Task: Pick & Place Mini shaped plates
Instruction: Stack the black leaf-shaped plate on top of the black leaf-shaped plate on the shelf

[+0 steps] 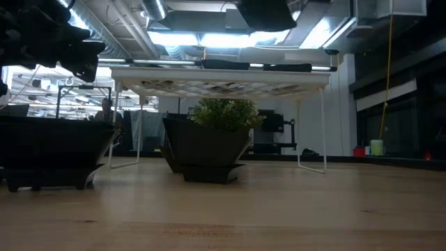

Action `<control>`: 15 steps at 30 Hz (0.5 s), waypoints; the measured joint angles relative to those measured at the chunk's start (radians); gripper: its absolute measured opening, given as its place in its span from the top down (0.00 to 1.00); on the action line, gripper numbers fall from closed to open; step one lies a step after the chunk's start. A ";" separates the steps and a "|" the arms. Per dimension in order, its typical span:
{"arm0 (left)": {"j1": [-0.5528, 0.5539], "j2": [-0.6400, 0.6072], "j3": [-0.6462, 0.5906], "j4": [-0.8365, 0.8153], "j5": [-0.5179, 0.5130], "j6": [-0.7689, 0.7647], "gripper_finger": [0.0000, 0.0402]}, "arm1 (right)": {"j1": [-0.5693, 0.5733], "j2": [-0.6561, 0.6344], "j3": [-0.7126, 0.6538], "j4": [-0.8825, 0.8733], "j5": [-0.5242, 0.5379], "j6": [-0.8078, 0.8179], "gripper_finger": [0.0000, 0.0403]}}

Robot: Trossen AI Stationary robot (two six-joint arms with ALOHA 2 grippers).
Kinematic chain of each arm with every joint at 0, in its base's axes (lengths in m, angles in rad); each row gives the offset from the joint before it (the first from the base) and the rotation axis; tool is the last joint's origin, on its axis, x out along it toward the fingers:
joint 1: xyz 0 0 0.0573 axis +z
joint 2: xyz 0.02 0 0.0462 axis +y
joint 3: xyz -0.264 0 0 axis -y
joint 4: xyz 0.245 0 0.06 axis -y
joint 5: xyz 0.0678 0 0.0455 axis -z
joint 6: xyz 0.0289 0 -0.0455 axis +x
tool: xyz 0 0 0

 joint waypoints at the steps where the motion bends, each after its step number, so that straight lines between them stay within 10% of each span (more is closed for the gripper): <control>1: 0.000 0.000 0.000 0.000 0.000 0.000 0.64 | -0.015 -0.005 0.006 0.002 -0.014 -0.017 0.99; 15: 0.000 0.000 0.000 0.000 0.000 0.000 0.64 | -0.184 -0.170 -0.079 0.001 -0.192 -0.147 0.99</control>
